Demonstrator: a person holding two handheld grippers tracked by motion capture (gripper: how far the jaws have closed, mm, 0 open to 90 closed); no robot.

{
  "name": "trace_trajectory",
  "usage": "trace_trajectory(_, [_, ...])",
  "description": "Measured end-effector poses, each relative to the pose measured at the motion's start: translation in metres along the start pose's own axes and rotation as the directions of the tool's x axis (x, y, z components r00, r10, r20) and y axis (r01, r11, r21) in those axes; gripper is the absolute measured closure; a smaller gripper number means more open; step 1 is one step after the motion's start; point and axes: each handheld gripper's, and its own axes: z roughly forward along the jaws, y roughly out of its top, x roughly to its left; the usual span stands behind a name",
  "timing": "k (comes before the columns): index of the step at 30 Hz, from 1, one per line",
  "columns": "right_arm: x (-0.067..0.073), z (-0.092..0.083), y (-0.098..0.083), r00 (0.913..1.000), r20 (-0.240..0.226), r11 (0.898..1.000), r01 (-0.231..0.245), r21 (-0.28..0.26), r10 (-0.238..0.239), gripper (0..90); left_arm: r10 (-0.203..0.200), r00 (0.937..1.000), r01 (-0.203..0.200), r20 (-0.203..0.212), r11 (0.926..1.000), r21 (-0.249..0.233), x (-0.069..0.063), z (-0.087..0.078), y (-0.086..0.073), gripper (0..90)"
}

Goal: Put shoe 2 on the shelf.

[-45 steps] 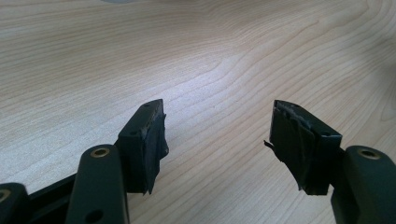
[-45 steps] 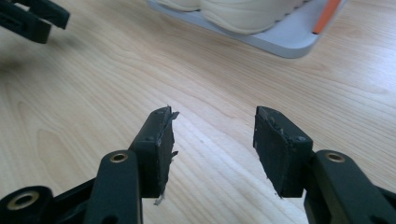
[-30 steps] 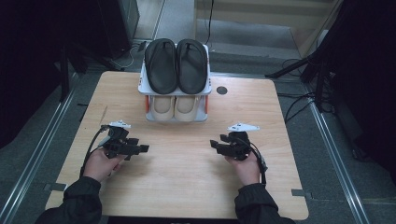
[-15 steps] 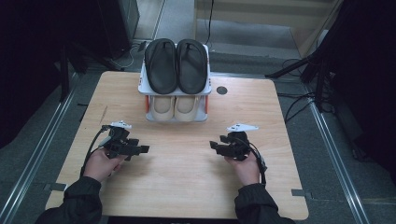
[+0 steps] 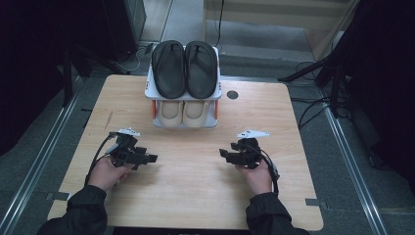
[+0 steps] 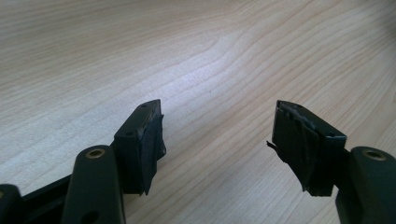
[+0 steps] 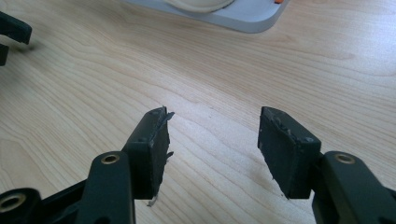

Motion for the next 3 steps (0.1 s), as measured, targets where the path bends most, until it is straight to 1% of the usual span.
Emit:
trace_trajectory(1, [-0.0003, 0.0005, -0.0002, 1.0, 0.002, 1.0, 0.003, 0.004, -0.003, 42.6, -0.002, 1.0, 0.002, 0.0, 1.0, 0.002, -0.001, 0.0012, 0.0, 33.6])
trace_trajectory(3, [-0.0003, 0.0017, -0.0005, 1.0, -0.001, 1.0, -0.005, 0.015, 0.005, 41.1, 0.01, 0.9999, -0.01, 0.004, 0.9999, 0.013, -0.0022, 0.0025, -0.0002, 33.3])
